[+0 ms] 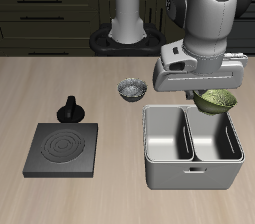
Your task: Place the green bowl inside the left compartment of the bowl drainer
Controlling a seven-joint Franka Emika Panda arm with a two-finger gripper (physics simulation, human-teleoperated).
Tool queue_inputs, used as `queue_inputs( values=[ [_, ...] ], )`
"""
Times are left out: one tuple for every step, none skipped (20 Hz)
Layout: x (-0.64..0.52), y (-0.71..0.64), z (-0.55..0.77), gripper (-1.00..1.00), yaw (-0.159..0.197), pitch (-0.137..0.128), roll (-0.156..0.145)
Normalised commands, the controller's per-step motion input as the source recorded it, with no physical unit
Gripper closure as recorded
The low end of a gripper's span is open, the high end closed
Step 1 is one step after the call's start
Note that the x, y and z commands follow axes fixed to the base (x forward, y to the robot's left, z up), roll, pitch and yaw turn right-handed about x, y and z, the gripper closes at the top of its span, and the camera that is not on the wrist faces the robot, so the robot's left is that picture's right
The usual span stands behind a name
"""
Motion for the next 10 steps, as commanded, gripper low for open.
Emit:
queue_inputs(
  values=[
    [-0.07,0.11,-0.22,1.00,-0.049,0.058,0.061],
    [0.01,-0.02,-0.12,1.00,0.011,0.007,-0.010],
    [-0.02,0.11,-0.21,1.00,0.015,0.025,0.010],
    [0.02,0.02,-0.18,1.00,0.029,0.028,0.016],
    [-0.03,0.07,-0.16,1.00,-0.008,0.038,0.031],
    [-0.04,0.01,-0.12,1.00,0.016,0.013,-0.011],
    [-0.16,0.21,-0.27,1.00,0.031,0.009,0.019],
    [-0.01,0.04,-0.20,1.00,0.021,0.044,0.004],
    [0.00,0.04,-0.16,1.00,0.051,0.012,-0.029],
    [-0.04,0.08,-0.19,1.00,0.016,0.027,0.025]
  ],
)
